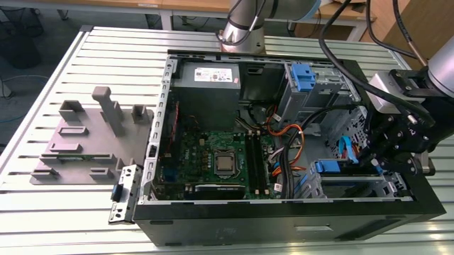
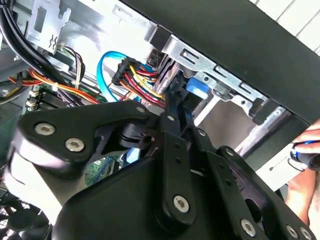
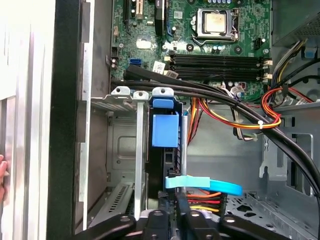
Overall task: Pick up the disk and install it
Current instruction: 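Insert the second disk wire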
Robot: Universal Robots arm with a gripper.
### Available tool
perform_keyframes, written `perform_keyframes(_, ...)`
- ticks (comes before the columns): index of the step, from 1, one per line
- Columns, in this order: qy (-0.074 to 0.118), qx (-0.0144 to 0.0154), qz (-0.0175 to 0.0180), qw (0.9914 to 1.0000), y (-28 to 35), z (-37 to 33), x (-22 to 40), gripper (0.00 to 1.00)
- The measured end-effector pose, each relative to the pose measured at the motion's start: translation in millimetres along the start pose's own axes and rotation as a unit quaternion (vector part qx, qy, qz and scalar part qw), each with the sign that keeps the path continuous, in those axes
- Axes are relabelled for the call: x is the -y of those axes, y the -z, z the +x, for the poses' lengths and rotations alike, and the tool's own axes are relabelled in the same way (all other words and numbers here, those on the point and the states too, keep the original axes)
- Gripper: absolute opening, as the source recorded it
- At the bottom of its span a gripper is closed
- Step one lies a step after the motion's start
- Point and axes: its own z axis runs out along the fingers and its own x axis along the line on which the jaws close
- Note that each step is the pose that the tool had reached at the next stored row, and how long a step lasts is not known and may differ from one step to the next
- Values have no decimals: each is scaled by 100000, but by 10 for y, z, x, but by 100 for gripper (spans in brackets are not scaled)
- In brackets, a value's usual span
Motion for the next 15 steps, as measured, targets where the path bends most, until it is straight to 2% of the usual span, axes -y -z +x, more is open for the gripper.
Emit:
perform_keyframes(3,-2,-50,3,100000,3,0,0,23)
perform_keyframes(4,-1,-72,4,100000,5,1,0,30)
perform_keyframes(7,-4,-89,2,100000,18,1,-1,30)
perform_keyframes(15,-2,-96,5,100000,185,-4,-5,30)
